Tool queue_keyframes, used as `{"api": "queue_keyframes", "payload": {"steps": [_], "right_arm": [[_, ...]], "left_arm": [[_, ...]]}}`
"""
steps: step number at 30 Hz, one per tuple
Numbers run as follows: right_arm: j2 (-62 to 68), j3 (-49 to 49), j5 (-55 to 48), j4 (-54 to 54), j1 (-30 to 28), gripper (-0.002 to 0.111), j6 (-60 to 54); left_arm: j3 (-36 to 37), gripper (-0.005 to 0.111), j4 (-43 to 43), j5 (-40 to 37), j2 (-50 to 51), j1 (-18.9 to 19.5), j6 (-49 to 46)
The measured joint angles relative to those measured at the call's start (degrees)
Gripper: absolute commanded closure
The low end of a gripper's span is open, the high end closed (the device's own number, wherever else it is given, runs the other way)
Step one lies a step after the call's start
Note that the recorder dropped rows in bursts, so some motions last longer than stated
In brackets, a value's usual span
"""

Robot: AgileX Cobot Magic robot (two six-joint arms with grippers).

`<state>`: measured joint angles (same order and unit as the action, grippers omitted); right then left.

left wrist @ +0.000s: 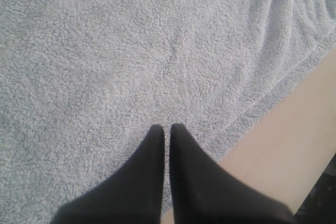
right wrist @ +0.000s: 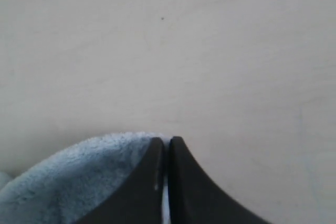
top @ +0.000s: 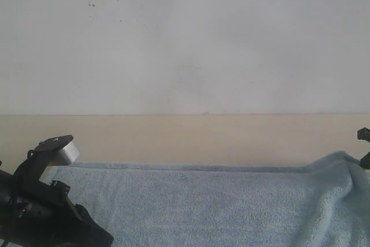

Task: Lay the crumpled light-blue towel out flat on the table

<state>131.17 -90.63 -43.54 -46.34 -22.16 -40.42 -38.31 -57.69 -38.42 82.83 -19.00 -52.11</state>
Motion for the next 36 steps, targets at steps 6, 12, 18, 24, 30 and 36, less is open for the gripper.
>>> {"api": "queue_keyframes", "payload": {"steps": [6, 12, 18, 24, 30, 36], "right_arm": [[-3.4, 0.0, 4.6, 0.0, 0.0, 0.108, 0.0], [-5.4, 0.0, 7.1, 0.1, 0.0, 0.108, 0.0], [-5.4, 0.0, 6.4, 5.8, 0.0, 0.092, 3.3], [-5.4, 0.0, -2.1, 8.4, 0.0, 0.076, 6.5], [-12.5, 0.0, -18.0, 9.9, 0.0, 0.108, 17.6], [-30.6, 15.4, -17.9, 37.8, 0.1, 0.108, 30.7]], "left_arm": [[0.0, 0.103, 0.0, 0.0, 0.0, 0.0, 0.0], [0.0, 0.103, 0.0, 0.0, 0.0, 0.0, 0.0], [0.0, 0.103, -0.4, 0.0, 0.0, 0.0, 0.0], [0.0, 0.103, -0.5, 1.9, 0.6, 0.0, -2.2], [-0.5, 0.103, -7.2, 4.9, 11.2, 0.0, -8.1], [-8.5, 0.103, -9.6, -7.9, 13.1, 0.0, -12.1]]}}
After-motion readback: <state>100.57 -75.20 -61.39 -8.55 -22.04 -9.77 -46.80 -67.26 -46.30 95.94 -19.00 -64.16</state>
